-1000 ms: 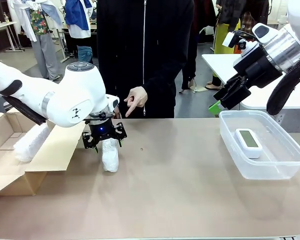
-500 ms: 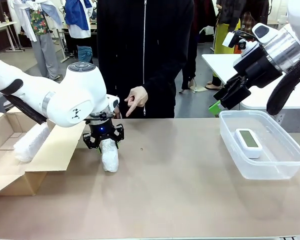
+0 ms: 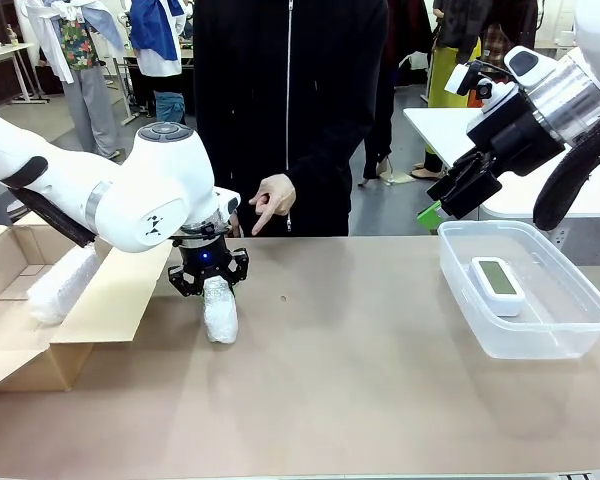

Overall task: Separate and place wrapped and unwrapped clocks.
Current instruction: Pick up the Digital clock indicated by the person.

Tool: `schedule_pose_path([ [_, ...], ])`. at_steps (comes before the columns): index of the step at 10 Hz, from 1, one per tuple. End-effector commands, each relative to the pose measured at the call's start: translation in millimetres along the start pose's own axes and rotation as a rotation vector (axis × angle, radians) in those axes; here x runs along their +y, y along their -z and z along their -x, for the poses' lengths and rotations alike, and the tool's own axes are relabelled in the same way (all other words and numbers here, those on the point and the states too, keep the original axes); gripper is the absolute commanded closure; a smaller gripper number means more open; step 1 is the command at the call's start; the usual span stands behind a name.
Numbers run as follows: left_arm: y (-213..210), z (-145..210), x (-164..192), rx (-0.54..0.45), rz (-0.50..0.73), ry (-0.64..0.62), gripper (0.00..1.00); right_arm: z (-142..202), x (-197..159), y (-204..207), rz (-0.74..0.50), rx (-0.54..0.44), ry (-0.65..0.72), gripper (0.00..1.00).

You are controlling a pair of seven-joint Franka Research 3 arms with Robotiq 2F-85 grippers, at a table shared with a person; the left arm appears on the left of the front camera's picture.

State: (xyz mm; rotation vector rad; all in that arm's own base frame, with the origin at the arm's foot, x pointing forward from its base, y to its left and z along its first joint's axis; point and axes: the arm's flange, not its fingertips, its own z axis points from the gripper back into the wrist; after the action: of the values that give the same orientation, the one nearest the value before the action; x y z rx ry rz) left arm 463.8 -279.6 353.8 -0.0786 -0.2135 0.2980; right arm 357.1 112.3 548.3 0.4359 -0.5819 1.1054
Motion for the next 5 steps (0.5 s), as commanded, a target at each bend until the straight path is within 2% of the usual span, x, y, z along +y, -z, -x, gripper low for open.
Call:
schedule_pose_path([
  [1,-37.3,-4.6,1.7,-0.036,-0.028,-0.024,1.0,1.1,-2.0,-2.0,-0.008,0.007,-0.015,0.0],
  [2,-72.1,1.3,6.8,-0.07,-0.028,0.045,1.0,1.1,-2.0,-2.0,-0.008,0.007,-0.015,0.0],
  [3,-113.0,13.1,8.5,-0.045,0.021,0.145,1.0,1.1,-2.0,-2.0,-0.008,0.007,-0.015,0.0],
  [5,-170.9,28.7,8.2,-0.005,0.06,0.19,1.0,1.1,-2.0,-2.0,-0.008,0.007,-0.015,0.0],
])
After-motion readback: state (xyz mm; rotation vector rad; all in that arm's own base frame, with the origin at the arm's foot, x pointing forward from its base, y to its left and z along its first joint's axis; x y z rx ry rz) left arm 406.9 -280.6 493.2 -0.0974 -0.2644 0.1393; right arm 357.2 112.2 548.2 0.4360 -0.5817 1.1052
